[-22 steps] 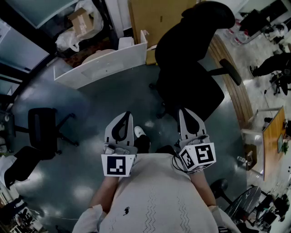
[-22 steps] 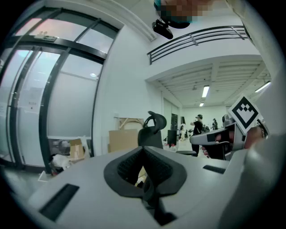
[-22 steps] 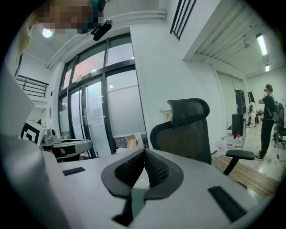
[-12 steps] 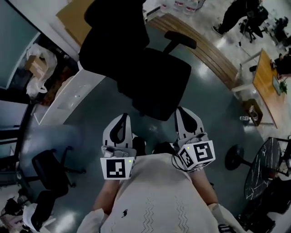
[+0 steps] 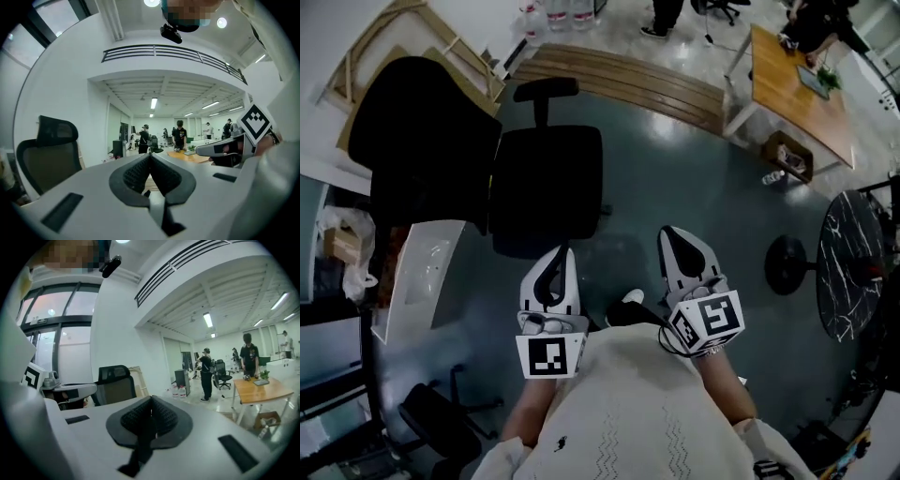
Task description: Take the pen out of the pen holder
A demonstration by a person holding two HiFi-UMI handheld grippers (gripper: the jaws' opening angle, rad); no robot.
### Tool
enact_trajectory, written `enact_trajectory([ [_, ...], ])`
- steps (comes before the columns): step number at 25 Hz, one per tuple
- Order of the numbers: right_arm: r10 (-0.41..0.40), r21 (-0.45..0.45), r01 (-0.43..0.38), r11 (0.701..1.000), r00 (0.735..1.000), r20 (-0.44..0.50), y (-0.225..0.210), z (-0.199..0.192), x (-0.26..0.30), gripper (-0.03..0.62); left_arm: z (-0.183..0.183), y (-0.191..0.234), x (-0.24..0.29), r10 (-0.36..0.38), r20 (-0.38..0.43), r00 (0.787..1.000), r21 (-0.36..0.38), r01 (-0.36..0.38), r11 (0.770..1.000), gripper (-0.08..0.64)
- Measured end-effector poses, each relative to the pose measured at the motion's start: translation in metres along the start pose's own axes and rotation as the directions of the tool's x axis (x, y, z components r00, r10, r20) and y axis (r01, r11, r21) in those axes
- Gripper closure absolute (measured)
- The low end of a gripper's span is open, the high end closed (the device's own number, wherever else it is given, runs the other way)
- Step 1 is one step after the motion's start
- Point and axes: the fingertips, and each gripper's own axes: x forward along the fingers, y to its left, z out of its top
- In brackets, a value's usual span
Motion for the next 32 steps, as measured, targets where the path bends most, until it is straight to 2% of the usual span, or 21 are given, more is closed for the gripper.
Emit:
enact_trajectory([
  [3, -0.125, 0.038, 0.124, 0.992, 0.992, 0.017, -0.051, 0.001, -0.044, 0.574, 0.002, -0.055, 0.022, -0.114, -0.006, 0.993, 0.011, 0.115, 0.993, 0.551],
  [5, -0.219, 0.066, 0.217, 0.974, 0.975, 0.033, -0.08, 0.004, -0.078, 0.575, 0.006, -0.091, 0.034, -0.206, -0.005, 0.979, 0.027, 0.206, 0.978, 0.549],
  [7, -0.308, 0.092, 0.303, 0.949, 0.95, 0.053, -0.104, 0.005, -0.108, 0.574, 0.011, -0.124, 0.047, -0.296, -0.001, 0.955, 0.04, 0.296, 0.954, 0.549],
  [9, -0.405, 0.127, 0.395, 0.91, 0.912, 0.064, -0.124, 0.001, -0.136, 0.574, 0.011, -0.154, 0.059, -0.386, -0.009, 0.922, 0.048, 0.386, 0.921, 0.549],
  [14, -0.61, 0.201, 0.591, 0.781, 0.791, 0.045, -0.162, -0.022, -0.198, 0.575, 0.001, -0.235, 0.087, -0.598, -0.024, 0.801, 0.042, 0.599, 0.8, 0.549],
  [20, -0.78, 0.249, 0.755, 0.606, 0.626, 0.002, -0.198, -0.026, -0.248, 0.574, -0.003, -0.315, 0.119, -0.777, -0.034, 0.629, 0.011, 0.777, 0.629, 0.549],
  [22, -0.82, 0.266, 0.791, 0.551, 0.572, -0.001, -0.208, -0.021, -0.256, 0.574, 0.0, -0.334, 0.132, -0.821, -0.03, 0.57, 0.002, 0.822, 0.57, 0.549],
  [29, -0.91, 0.323, 0.861, 0.393, 0.414, 0.003, -0.224, -0.017, -0.268, 0.574, -0.001, -0.382, 0.158, -0.923, -0.021, 0.385, 0.0, 0.923, 0.385, 0.549],
  [32, -0.933, 0.337, 0.88, 0.334, 0.359, -0.011, -0.224, -0.022, -0.282, 0.574, -0.005, -0.406, 0.155, -0.946, -0.03, 0.322, -0.01, 0.947, 0.322, 0.549],
])
